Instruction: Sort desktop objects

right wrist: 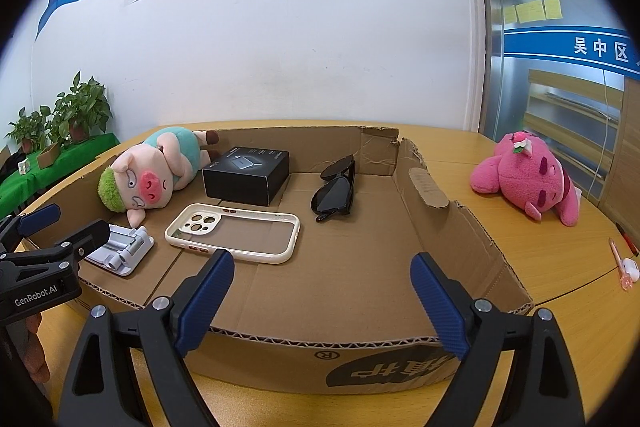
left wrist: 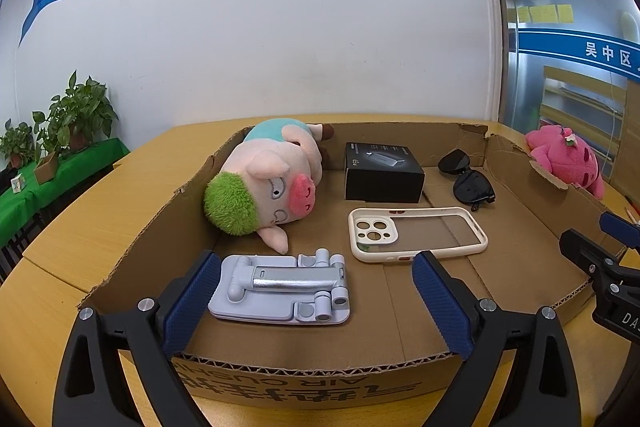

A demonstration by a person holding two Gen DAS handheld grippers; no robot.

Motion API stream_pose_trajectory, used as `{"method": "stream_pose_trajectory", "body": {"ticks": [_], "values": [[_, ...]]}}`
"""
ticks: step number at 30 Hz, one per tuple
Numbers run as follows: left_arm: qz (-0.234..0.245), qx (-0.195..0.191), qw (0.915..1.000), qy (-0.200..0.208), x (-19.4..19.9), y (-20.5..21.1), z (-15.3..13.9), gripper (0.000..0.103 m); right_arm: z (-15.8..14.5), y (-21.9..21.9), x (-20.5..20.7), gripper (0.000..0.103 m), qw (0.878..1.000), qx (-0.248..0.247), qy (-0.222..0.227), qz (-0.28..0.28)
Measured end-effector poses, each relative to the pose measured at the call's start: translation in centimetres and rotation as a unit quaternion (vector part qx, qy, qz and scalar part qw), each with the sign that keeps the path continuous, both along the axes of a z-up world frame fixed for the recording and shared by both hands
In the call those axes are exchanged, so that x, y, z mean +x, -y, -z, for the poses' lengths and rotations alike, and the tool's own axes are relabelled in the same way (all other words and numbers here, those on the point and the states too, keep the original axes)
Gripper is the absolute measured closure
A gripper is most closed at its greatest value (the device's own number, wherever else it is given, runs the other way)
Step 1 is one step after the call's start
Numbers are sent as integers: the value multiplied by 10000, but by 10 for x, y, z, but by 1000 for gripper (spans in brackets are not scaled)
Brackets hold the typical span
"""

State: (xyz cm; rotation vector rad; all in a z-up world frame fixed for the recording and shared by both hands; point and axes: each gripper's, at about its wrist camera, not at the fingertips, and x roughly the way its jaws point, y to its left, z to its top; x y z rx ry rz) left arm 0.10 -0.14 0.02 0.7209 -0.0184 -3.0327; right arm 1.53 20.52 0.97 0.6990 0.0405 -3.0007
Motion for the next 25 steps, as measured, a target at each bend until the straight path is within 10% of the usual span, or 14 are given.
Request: {"method": "stream_pose_trajectory", "body": {"ticks": [25], "values": [[-31, -29, 10000, 12, -1, -1, 1, 5, 0, 0, 0, 13, 10000, 2, 2, 0]]}}
